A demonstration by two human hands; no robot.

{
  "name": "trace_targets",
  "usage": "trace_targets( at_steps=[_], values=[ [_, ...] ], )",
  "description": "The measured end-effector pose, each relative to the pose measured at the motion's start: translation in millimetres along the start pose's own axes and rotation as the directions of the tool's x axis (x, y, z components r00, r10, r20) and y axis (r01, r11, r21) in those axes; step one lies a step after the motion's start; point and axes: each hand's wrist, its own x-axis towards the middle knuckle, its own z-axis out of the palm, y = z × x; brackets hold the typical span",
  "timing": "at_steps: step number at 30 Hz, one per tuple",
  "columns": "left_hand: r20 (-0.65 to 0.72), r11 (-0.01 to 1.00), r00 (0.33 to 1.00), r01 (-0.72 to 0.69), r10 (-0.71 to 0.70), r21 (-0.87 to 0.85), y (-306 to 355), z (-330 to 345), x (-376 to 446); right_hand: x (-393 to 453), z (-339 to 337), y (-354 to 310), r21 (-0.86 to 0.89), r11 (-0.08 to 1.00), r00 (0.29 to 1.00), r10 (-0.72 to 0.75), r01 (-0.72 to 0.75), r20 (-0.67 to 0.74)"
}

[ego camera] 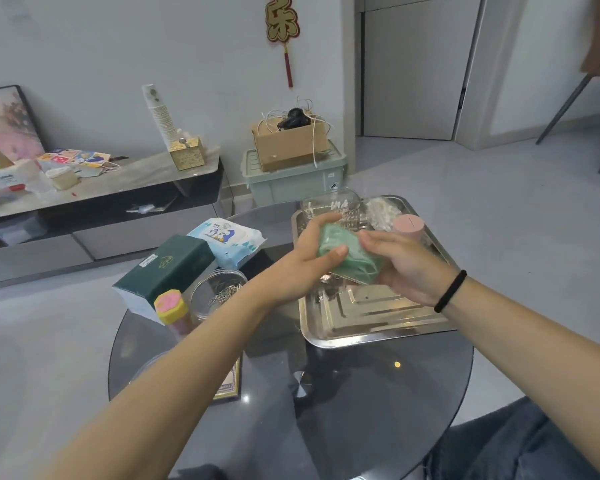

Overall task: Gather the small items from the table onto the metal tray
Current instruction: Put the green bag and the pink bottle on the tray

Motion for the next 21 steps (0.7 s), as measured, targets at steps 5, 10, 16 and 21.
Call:
trace_targets(
  at_steps=[5,10,16,21],
  values=[
    [0.094,0.999,0.996,0.001,-0.005,0.033,2,6,21,4,-17,1,0.026,0.999,0.999,0.045,-0.045,-0.028],
    [0.113,0.954,0.992,0.012,-0.048,0.299,-1,-4,59,12,-27,10,0.062,0.996,0.993,0.063,-0.057,-0.099],
    [0.034,0.858,0.999,-0.003,-0.017,0.513,-13,8,97,17,-22,19,0.028,0.994,0.938,0.108,-0.105,-0.33],
    [-0.02,0.801,1.0,0.002,0.013,0.598,-36,18,116,28,-25,24,0.092,0.978,0.889,0.208,-0.187,-0.407]
  ],
)
